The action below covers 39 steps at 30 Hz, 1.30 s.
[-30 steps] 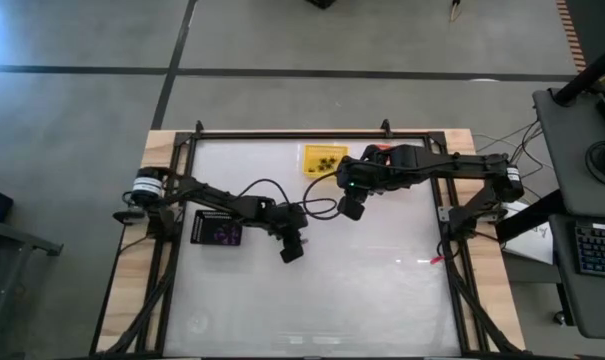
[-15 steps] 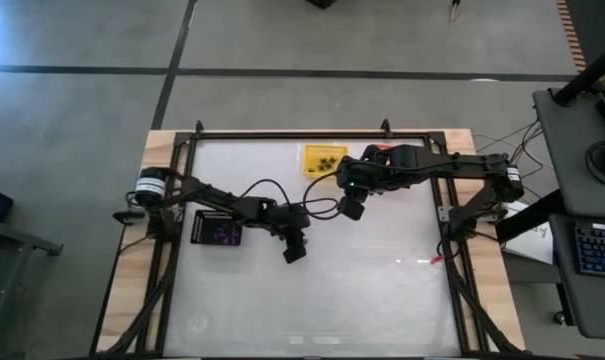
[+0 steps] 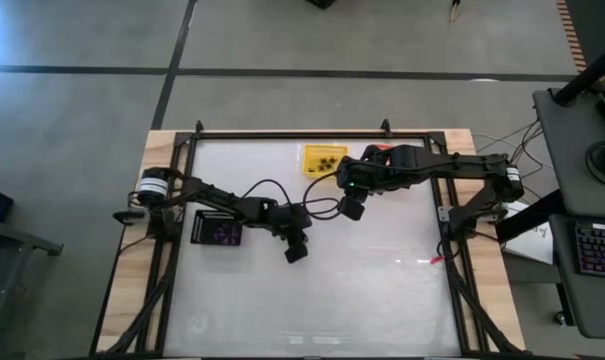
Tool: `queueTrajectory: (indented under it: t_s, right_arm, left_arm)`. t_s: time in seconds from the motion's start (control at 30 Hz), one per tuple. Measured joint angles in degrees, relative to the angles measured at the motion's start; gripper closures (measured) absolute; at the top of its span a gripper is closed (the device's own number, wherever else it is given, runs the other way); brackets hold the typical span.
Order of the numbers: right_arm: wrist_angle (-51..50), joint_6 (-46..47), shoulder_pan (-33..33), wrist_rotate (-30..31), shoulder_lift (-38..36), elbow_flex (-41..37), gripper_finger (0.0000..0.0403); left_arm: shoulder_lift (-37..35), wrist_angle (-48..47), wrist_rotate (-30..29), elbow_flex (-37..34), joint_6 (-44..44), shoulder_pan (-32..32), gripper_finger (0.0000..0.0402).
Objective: Sort Halloween decoration
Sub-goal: Put the purple witch hat toy into the black bin
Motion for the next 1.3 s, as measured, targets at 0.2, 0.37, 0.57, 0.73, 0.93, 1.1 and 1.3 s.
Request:
queueTrajectory:
  t_s: [0.2,0.37,0.57,0.73,0.93,1.1,1.3]
  right_arm:
    - [-0.06,-0.02,-0.01,0.0,0.0,-0.51,0.0302]
    - [-0.13,0.61,0.01,0.02,0.0,-0.66,0.0302]
    - [-0.02,0.63,-0.01,0.02,0.0,-0.66,0.031]
    - [0.4,0.62,0.0,0.16,0.0,-0.66,0.0306]
    - [0.59,0.49,-0.02,1.09,0.0,-0.66,0.0306]
    - [0.57,-0.04,-0.7,1.07,0.0,-0.66,0.0309]
    - [0.55,-0.07,-1.69,1.09,0.0,-0.66,0.0305]
  left_arm:
    - [-1.25,-3.38,2.37,-0.01,0.94,-0.01,0.0396]
    - [-5.94,-16.94,1.96,-0.15,4.17,-0.03,0.0399]
    - [-17.15,-32.38,-2.96,-0.45,6.03,-0.05,0.0401]
    - [-27.43,-39.25,-3.22,-0.62,4.39,-0.01,0.0401]
    - [-37.18,-47.8,-4.9,-1.15,-0.25,-0.01,0.0401]
    - [-44.09,-49.28,-5.08,-6.21,-4.65,-0.05,0.0401]
    - [-51.71,-46.13,-4.96,-17.86,-10.54,-0.02,0.0402]
